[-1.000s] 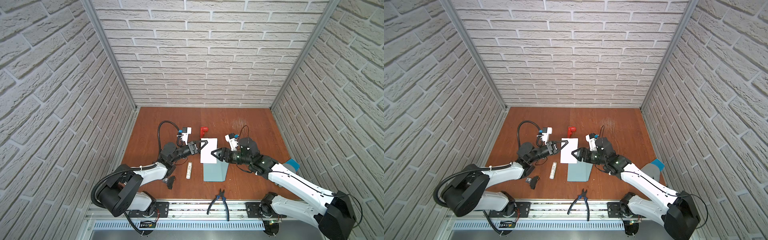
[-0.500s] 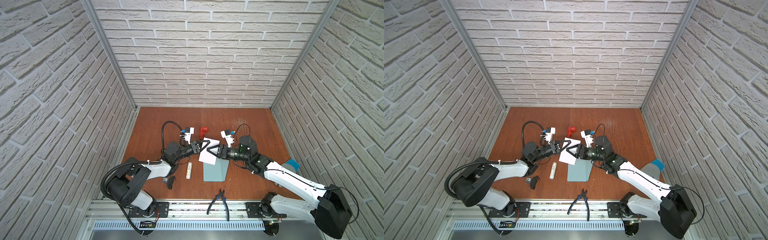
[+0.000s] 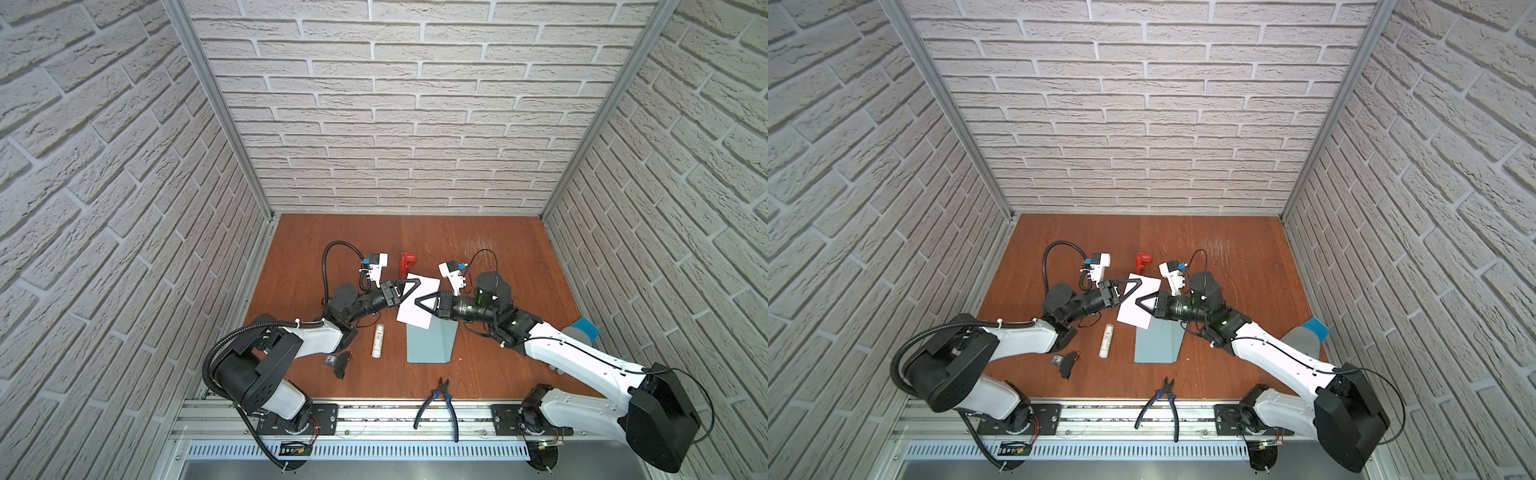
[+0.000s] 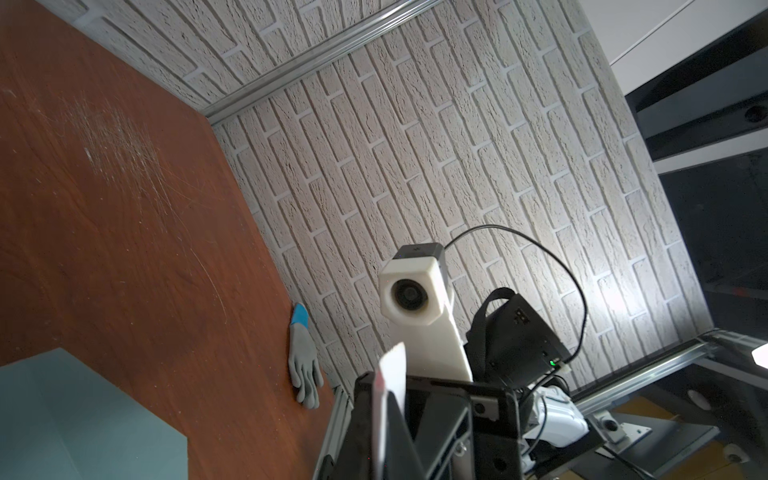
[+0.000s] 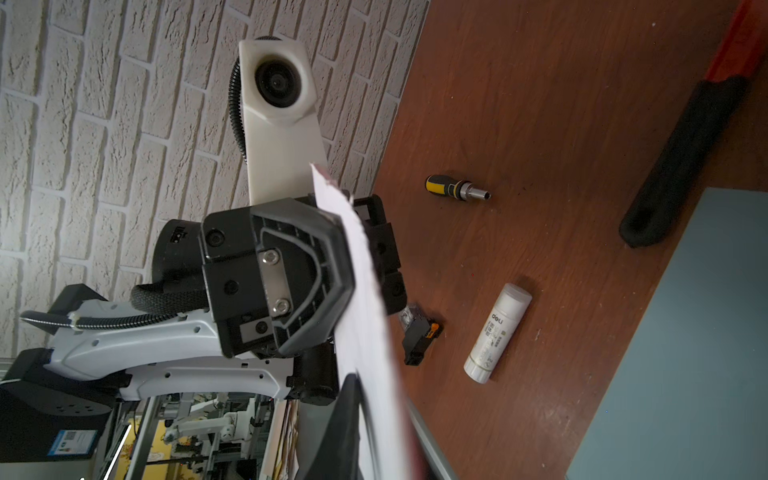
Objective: Place the letter into the envelope and seal it
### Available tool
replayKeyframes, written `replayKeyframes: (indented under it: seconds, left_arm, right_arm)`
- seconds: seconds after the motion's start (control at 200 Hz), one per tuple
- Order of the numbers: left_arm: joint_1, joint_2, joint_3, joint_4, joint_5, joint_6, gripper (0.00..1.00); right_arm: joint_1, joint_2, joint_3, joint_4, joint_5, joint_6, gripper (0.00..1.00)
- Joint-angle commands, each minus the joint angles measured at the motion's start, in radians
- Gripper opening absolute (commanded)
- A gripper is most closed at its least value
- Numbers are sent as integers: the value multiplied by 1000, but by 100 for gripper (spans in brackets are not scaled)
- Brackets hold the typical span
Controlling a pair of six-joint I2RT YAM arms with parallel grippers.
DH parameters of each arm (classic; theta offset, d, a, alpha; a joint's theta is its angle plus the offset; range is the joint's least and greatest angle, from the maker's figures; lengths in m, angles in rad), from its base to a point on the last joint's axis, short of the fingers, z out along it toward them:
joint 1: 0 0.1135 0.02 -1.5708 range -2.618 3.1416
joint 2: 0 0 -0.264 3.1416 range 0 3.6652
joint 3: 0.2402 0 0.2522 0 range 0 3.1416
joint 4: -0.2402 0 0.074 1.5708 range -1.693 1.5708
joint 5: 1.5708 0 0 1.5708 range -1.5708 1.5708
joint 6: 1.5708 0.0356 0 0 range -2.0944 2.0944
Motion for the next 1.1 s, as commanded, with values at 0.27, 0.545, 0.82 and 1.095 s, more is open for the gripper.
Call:
replayKeyframes:
  seconds: [0.27, 0.545, 0.82, 1.095]
  left_arm:
    - [33, -271, 45, -691, -108, 341, 61]
    - [-64, -294, 227, -1396, -354, 647, 52]
    - [-135, -101, 252, -1356, -333, 604, 37]
    - [-146, 22, 260, -1288, -296, 581, 24]
  right_arm:
    - [-24, -132, 203, -694, 314, -302, 6]
    - [-48, -107, 228, -948, 451, -426, 6]
    - [-51, -34, 212, -940, 429, -446, 6]
    - [-68, 56, 188, -855, 385, -434, 6]
